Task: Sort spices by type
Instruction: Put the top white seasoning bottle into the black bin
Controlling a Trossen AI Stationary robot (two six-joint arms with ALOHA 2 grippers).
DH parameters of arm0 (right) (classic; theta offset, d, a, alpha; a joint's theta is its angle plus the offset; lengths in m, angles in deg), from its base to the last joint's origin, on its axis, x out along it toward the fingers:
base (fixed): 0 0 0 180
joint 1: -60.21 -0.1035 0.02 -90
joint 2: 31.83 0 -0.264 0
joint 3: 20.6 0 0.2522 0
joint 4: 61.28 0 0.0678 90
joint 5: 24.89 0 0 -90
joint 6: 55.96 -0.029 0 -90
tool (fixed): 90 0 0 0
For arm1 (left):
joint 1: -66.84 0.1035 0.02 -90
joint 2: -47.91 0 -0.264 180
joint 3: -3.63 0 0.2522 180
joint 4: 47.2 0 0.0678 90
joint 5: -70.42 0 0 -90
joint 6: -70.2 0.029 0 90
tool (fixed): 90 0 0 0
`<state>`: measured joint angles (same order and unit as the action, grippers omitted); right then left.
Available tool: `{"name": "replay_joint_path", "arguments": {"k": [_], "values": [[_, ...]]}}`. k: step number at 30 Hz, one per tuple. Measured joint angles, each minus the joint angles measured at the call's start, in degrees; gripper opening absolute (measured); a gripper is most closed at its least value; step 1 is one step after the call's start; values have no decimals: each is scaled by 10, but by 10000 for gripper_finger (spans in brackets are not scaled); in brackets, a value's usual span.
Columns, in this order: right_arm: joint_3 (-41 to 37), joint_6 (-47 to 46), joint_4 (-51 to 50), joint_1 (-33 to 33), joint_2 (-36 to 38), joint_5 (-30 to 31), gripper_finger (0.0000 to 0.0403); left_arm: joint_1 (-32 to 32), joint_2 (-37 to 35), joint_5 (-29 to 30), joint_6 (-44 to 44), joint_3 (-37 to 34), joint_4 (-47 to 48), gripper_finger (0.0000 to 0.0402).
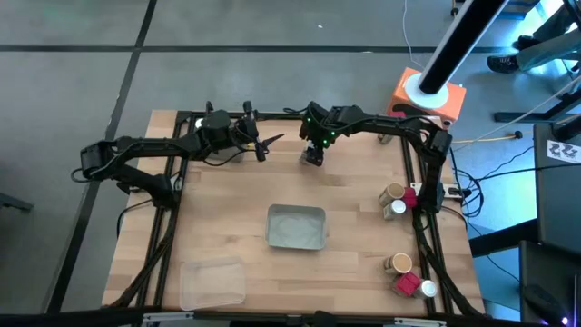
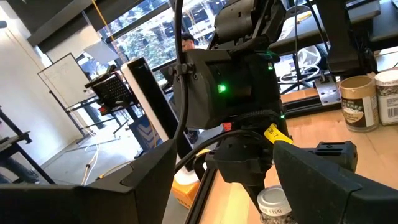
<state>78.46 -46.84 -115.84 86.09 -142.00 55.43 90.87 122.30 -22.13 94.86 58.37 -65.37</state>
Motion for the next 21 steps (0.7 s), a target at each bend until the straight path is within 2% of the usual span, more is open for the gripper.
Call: {"name": "replay_joint_path", "arguments": {"k": [7,10,21], "values": [[0,-13,6,-1,0,-2,302,0,0,0,0,0,0,258],[1,-13,2,-1,3,1,319,0,0,0,0,0,0,258],[10,-9,-114,0,88,16,320,0,0,0,0,0,-2,258]]}}
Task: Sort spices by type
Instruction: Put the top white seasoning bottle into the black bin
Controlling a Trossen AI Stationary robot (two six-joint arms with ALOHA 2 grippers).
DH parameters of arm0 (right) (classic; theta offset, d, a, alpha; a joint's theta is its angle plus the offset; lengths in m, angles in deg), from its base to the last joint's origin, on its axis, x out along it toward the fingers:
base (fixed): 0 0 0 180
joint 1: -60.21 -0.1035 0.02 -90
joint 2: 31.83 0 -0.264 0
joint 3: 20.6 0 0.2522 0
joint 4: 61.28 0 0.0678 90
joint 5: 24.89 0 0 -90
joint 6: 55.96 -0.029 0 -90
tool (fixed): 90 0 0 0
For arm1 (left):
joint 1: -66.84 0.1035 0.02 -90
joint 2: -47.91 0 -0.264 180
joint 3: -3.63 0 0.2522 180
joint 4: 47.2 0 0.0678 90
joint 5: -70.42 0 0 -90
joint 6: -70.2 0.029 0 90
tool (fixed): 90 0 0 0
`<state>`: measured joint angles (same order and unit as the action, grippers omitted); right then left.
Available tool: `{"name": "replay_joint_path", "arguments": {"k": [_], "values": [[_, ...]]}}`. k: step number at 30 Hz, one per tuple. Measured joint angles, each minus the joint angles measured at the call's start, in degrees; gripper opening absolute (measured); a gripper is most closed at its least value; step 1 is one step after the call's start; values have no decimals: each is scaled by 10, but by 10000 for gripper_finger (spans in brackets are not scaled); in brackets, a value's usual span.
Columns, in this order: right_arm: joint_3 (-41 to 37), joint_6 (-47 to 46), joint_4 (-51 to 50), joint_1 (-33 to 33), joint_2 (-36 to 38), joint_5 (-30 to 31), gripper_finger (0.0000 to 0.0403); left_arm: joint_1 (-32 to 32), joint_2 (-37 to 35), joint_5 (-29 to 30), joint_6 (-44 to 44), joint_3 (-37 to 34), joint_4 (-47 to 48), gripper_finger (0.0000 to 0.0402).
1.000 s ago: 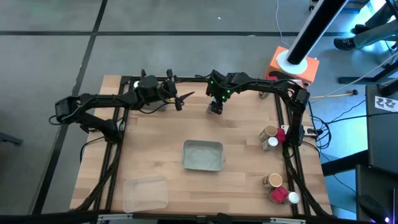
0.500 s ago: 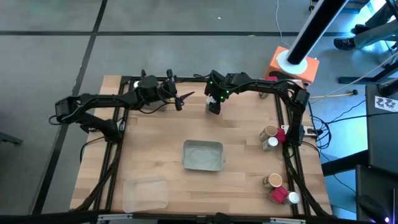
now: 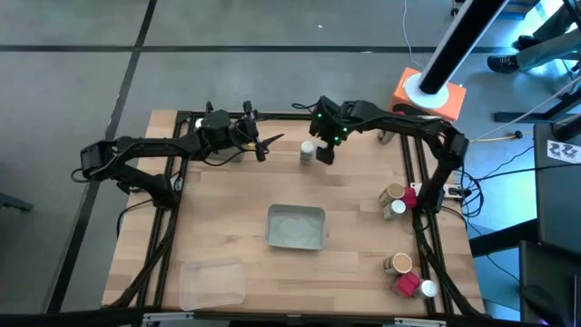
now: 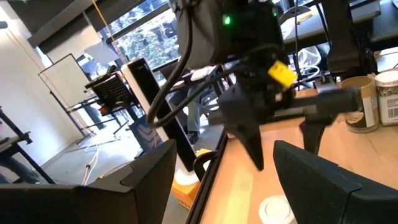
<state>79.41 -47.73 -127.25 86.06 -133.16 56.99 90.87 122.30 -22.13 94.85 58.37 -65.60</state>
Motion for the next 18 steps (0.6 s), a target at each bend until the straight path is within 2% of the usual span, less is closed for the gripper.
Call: {"name": "replay_joint_path", "arguments": {"k": [3,9,15,18], "values": [[-17,6,3,0,19,-3,321,0,0,-12,-1,0,4,258],[-134,7,112,17,76,-4,320,0,0,-125,-4,0,29,258],[-268,-22,236,45,146,-3,319,4,4,-131,-20,3,26,258],[-328,-35,314,56,175,-3,319,9,23,-105,-48,21,22,258]]}}
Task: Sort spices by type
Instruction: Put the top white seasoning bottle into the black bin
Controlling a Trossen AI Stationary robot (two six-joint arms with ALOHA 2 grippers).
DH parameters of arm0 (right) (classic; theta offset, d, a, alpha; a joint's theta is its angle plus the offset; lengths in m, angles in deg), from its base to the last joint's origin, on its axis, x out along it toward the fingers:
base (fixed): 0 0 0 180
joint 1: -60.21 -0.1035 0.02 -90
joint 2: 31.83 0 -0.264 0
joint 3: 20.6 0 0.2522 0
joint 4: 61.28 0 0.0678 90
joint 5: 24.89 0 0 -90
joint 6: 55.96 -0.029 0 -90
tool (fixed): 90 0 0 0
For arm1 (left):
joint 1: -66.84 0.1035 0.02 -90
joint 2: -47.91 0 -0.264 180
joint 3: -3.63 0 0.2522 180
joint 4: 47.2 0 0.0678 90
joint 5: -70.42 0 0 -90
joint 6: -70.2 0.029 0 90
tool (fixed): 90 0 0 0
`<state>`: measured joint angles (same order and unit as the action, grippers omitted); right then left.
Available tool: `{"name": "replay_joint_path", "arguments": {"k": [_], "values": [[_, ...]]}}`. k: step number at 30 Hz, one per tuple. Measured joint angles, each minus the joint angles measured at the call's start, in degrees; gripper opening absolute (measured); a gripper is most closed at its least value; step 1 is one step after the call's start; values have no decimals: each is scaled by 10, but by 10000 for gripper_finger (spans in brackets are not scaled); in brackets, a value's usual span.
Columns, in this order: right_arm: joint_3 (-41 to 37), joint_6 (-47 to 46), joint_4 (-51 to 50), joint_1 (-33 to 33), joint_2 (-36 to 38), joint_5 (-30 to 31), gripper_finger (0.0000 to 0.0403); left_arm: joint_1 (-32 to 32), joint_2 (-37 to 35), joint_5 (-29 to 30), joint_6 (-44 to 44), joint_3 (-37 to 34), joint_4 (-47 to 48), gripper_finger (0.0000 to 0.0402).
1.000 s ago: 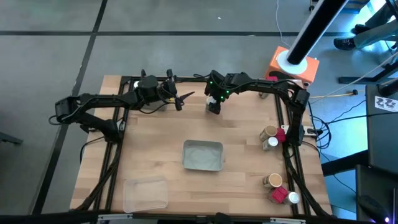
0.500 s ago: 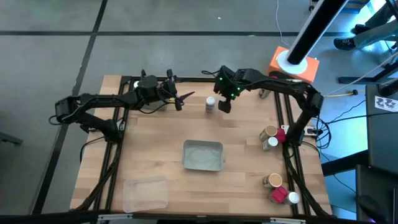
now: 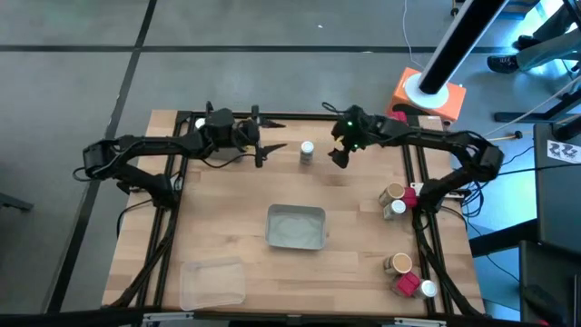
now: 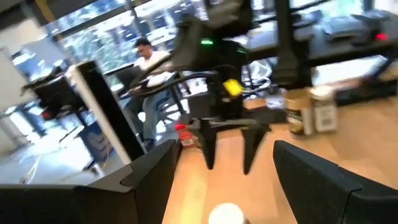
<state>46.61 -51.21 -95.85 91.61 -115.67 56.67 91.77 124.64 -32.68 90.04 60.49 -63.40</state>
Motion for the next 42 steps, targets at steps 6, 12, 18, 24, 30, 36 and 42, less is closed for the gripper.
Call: {"name": "replay_joint_path", "arguments": {"k": [6,12,18,24,30,36,42], "values": [[-76,-14,118,1,11,1,319,4,87,17,-23,54,19,258],[-117,-14,172,1,11,-1,319,3,169,18,-77,149,128,258],[-144,0,227,1,11,5,319,-11,226,30,-90,252,289,258],[-158,0,245,1,11,4,319,-28,269,52,-90,325,372,258],[-169,1,247,1,11,8,319,-29,307,102,-95,382,423,258],[-186,1,273,1,11,8,319,-29,329,104,-86,403,461,258],[-188,1,272,1,11,8,319,-28,341,102,-7,403,452,258]]}}
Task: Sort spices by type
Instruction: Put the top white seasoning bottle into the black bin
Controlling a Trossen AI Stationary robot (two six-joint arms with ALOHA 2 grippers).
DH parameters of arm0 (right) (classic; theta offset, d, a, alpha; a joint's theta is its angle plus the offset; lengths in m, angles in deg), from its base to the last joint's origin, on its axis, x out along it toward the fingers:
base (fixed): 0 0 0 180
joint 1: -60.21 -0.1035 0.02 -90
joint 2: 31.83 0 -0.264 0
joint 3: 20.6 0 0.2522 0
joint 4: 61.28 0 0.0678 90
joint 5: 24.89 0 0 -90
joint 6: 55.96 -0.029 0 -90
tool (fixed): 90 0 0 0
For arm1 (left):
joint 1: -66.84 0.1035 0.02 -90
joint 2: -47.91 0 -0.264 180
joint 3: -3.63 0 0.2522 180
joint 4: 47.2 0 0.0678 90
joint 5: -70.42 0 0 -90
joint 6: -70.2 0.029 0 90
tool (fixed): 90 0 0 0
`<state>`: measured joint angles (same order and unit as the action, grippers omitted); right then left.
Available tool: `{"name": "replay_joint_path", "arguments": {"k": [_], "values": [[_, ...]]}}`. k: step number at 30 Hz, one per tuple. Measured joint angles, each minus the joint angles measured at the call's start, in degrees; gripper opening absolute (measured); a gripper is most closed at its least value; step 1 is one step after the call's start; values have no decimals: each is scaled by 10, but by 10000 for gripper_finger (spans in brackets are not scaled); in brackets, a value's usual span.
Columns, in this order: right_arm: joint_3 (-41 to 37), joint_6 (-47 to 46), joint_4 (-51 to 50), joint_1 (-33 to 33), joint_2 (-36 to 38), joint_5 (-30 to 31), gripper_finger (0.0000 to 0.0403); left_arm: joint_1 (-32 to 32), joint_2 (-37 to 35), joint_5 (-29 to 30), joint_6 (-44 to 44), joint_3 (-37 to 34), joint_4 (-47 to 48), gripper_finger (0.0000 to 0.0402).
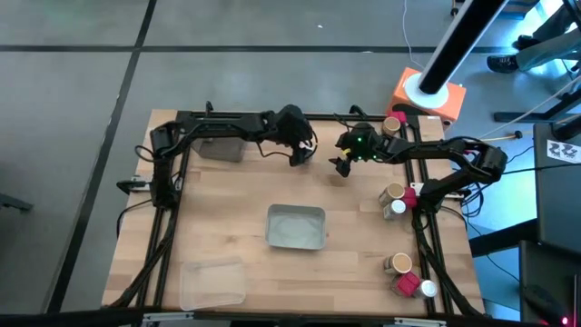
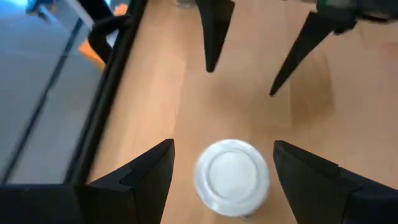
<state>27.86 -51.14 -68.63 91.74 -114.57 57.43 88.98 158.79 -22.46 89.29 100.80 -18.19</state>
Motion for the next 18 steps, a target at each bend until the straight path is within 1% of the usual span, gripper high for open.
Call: {"name": "replay_joint_path", "arguments": {"k": [4,7,12,18], "values": [[0,0,-1,0,0,0,319,1,17,-17,35,0,5,258],[0,0,-1,0,0,0,319,0,28,-27,38,-1,5,258],[0,0,-1,0,0,0,319,3,50,-25,36,-1,-6,258],[0,0,-2,0,-10,0,319,1,55,-28,45,-3,-12,256]]}}
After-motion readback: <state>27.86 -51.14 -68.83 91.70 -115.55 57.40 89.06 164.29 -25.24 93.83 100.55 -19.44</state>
